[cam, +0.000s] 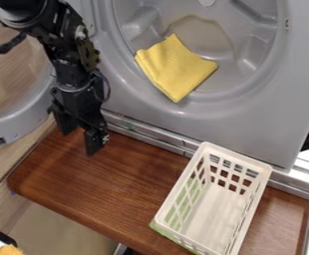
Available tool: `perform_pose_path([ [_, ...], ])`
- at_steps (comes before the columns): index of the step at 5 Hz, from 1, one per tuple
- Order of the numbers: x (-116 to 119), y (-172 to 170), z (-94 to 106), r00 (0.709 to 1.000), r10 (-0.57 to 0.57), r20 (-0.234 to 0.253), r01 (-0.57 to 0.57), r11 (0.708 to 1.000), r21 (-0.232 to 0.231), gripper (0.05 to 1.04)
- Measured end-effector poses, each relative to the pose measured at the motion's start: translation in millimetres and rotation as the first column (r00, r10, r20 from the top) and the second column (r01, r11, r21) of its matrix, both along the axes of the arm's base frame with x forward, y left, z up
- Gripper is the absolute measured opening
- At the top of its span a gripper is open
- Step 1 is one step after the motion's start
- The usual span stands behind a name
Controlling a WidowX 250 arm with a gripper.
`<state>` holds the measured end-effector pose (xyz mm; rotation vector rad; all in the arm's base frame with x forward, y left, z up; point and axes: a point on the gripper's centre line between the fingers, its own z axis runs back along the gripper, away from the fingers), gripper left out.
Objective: Move the white basket to the left side of the table
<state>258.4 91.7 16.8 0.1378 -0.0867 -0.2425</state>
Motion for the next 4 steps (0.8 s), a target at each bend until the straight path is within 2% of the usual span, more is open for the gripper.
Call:
perform_pose_path([
  [1,-3,-3,-5.7,1.000,-0.017,-0.017,0.017,1.000,-0.014,1.000],
  [2,-8,-21,-11.6,0.962,-0.273,-0.010,0.271,0.960,-0.071,1.000],
  [3,-3,-45,-1.6,0.862,-0.506,0.028,0.506,0.860,-0.060,1.000],
  [4,-6,-86,2.1,0.715,-0.696,0.059,0.699,0.711,-0.082,1.000],
])
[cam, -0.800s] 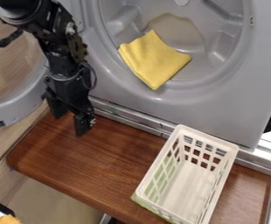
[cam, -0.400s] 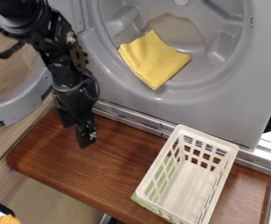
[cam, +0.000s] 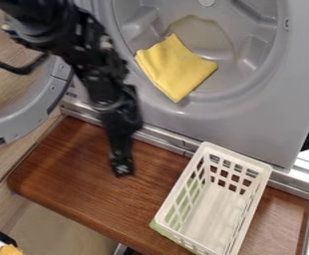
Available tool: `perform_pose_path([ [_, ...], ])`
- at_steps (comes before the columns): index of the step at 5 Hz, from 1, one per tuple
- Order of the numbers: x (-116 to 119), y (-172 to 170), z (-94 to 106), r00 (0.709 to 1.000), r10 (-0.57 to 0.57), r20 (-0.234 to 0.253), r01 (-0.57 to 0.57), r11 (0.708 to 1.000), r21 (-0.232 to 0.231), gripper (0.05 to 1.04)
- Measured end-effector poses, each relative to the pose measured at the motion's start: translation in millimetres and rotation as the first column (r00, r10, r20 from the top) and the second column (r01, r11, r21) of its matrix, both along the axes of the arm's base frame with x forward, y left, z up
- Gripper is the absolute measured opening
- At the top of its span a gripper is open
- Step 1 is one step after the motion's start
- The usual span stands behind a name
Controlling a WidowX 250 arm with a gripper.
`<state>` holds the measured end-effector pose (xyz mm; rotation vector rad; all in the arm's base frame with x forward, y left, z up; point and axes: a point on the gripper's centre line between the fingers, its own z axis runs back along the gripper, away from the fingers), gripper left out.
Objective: Move the white basket to the left side of the table
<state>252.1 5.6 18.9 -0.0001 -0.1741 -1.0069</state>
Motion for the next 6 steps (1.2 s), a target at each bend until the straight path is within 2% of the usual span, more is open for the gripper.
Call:
perform_pose_path([
  [1,-10,-46,-4.1,0.972,-0.231,-0.041,0.230,0.972,-0.038,1.000],
  [2,-24,-85,-2.2,0.920,-0.387,-0.066,0.387,0.922,-0.007,1.000],
  [3,-38,-101,3.6,0.907,-0.418,-0.051,0.419,0.908,0.015,1.000],
  [4,-49,-105,-1.0,0.903,-0.424,-0.065,0.426,0.904,0.018,1.000],
  [5,-50,-106,-9.2,0.902,-0.423,-0.082,0.427,0.904,0.027,1.000],
  [6,-47,-108,-23.1,0.916,-0.393,-0.075,0.399,0.914,0.074,1.000],
])
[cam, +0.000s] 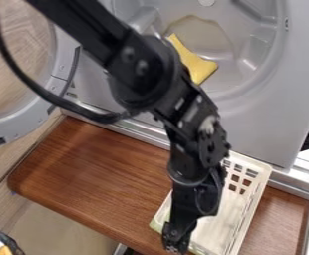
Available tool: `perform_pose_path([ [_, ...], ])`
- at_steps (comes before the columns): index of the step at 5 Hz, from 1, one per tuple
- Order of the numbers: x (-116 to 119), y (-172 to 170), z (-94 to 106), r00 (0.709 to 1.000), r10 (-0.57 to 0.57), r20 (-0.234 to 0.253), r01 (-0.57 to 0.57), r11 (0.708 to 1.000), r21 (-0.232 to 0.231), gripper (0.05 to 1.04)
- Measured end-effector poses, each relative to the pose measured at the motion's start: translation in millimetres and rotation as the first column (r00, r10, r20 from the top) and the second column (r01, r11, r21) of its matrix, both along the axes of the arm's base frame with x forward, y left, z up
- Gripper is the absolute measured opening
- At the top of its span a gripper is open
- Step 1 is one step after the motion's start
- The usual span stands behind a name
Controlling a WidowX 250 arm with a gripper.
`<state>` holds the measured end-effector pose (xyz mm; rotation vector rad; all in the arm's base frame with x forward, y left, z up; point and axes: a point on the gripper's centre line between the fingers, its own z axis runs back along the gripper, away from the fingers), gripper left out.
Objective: Move the white basket to the left side of the table
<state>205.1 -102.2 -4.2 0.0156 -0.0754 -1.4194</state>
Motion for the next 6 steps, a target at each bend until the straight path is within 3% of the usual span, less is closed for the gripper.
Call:
perform_pose_path([
  [1,3,-2,-7.8,0.997,-0.015,0.075,0.014,1.000,0.019,1.000],
  [2,-4,-2,-23.1,1.000,-0.015,0.021,0.015,1.000,0.017,1.000],
  [3,0,-1,-33.5,1.000,-0.020,0.013,0.019,1.000,0.013,0.945],
  [5,-3,1,-27.2,0.999,-0.019,0.041,0.019,1.000,0.002,0.345],
  [6,-2,1,-19.9,0.998,-0.027,0.062,0.028,1.000,-0.007,0.167],
])
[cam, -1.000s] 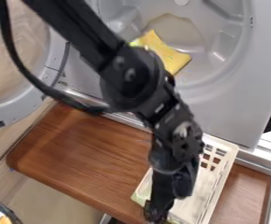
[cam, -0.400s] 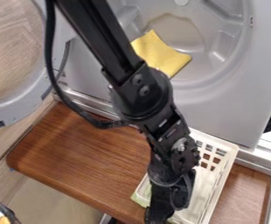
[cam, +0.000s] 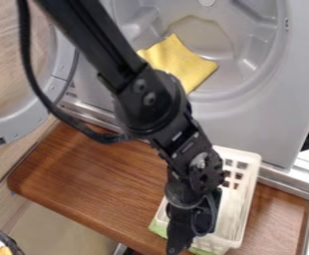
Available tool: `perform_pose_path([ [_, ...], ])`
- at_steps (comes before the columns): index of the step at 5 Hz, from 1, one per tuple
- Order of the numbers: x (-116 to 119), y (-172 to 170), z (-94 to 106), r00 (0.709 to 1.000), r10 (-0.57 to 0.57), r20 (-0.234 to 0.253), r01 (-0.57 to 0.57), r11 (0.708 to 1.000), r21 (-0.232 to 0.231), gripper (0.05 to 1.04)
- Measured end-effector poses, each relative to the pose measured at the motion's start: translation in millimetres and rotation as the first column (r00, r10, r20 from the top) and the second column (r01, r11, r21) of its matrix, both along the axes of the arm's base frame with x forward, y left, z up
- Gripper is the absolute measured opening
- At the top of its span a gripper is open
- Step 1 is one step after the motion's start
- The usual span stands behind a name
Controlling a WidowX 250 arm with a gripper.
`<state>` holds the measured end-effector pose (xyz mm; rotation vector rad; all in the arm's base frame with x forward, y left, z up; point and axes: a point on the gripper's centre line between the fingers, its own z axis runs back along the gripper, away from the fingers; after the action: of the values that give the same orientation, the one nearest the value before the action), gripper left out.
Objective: Move the white basket to the left side of the table
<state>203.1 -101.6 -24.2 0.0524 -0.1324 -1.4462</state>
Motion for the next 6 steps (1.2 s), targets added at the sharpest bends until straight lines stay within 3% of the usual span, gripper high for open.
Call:
perform_pose_path([
  [2,1,3,22.8,0.998,-0.010,0.069,0.010,1.000,-0.009,0.097],
  [3,-1,7,44.1,0.989,0.027,0.147,-0.026,1.000,-0.008,0.095],
  [4,-8,28,54.7,0.956,0.222,0.190,-0.238,0.969,0.066,0.095],
  [5,-17,55,66.3,0.852,0.407,0.330,-0.451,0.890,0.066,0.095],
  [6,-21,80,68.4,0.733,0.569,0.373,-0.641,0.761,0.097,0.095],
])
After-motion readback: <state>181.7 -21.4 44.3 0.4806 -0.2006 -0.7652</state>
